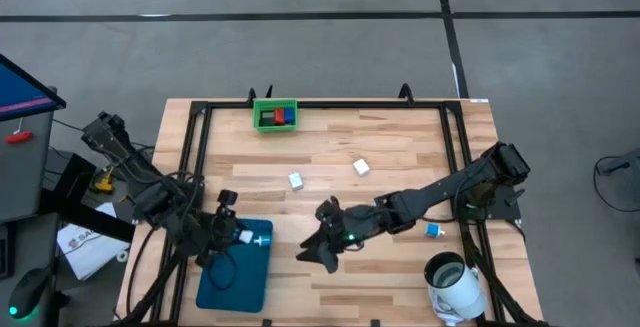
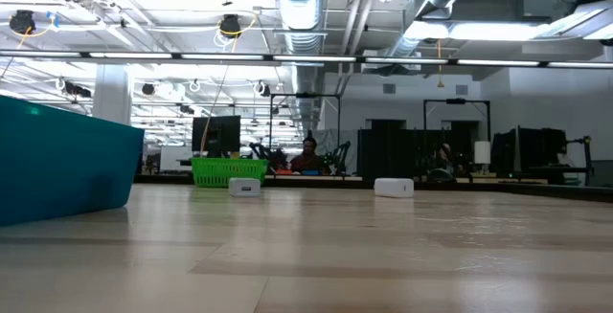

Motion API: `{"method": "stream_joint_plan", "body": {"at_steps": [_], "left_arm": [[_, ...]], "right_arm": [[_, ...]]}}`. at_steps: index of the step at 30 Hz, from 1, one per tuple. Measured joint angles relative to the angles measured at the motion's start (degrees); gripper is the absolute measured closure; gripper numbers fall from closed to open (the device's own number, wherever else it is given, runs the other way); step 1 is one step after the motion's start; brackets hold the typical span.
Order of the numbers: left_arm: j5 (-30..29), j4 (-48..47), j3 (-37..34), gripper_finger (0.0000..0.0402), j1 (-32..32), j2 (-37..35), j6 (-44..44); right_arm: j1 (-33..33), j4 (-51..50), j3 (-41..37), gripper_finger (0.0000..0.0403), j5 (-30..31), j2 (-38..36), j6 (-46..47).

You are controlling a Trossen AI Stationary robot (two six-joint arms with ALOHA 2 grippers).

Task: Pick & Place Office items
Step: Put the white and black charger adapter into the blue bin

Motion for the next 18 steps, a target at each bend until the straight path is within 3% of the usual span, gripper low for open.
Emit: {"method": "stream_joint_plan", "body": {"at_steps": [7, 11, 18], "left_arm": [[-0.04, 0.44, -6.72, 0.0274, -7.41, -0.61, -16.81], [-3.58, 4.09, -10.84, 0.0274, -11.91, -0.59, -26.41], [-8.95, 13.55, -18.71, 0.0274, -13.35, -0.59, -33.44]], "right_arm": [[5.22, -8.69, -0.02, 0.0176, 6.66, 0.04, 6.15], [8.02, -12.75, -0.04, 0.0176, 11.01, 0.04, 10.77], [11.13, -19.33, -0.09, 0.0175, 14.64, 0.04, 17.80]]}}
